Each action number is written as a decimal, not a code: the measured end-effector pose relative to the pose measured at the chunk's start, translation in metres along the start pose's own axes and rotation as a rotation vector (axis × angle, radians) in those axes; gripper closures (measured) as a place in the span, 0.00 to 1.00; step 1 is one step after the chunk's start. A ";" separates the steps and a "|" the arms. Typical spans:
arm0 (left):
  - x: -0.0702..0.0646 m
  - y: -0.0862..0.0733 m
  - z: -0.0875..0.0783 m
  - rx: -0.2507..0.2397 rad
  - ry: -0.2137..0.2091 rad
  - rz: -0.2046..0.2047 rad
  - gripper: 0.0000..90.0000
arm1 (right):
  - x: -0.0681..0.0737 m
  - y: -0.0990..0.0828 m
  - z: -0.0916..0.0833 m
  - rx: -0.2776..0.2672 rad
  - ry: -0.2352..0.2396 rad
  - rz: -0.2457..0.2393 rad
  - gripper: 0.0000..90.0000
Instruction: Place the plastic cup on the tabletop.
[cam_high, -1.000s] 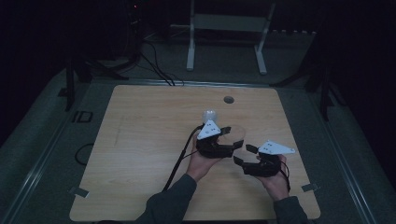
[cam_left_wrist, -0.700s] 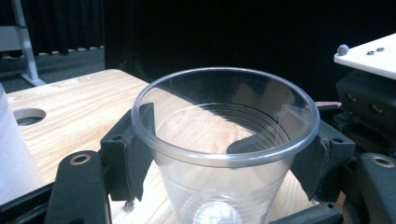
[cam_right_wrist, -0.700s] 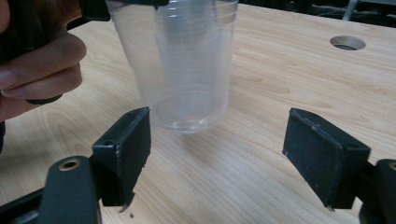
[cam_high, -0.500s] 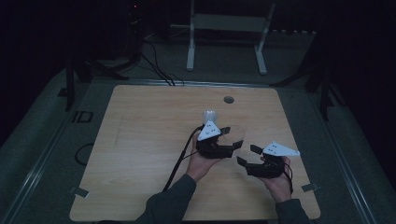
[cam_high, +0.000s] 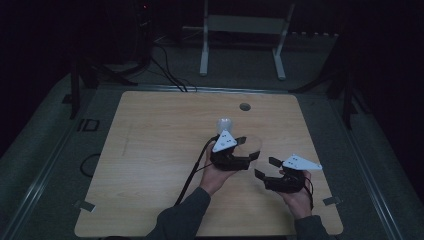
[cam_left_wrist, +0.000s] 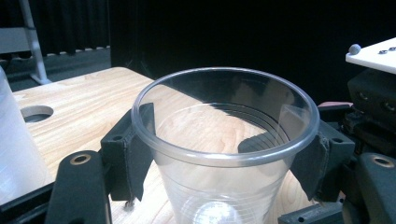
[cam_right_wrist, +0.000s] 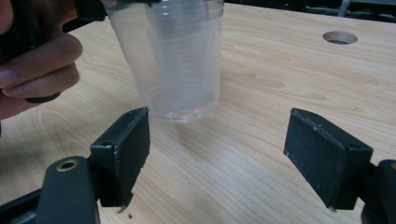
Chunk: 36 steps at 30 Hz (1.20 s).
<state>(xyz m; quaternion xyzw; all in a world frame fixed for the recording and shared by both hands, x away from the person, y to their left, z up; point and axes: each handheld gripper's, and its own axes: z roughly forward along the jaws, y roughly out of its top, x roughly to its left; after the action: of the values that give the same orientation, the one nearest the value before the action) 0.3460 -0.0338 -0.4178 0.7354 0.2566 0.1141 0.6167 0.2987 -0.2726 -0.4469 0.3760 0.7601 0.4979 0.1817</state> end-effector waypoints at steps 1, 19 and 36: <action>0.000 0.000 0.000 -0.001 0.000 0.000 0.32 | -0.001 0.000 0.000 0.001 -0.002 -0.002 0.25; 0.000 -0.004 0.001 -0.001 0.003 -0.001 0.32 | -0.011 -0.002 -0.011 -0.030 -0.031 0.033 0.25; 0.000 -0.008 0.001 -0.010 0.004 0.012 0.32 | -0.016 -0.004 -0.017 -0.045 -0.048 0.050 0.25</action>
<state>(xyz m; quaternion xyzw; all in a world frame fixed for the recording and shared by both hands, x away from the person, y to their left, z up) 0.3443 -0.0338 -0.4257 0.7337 0.2529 0.1207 0.6190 0.2965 -0.2955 -0.4448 0.4024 0.7344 0.5102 0.1960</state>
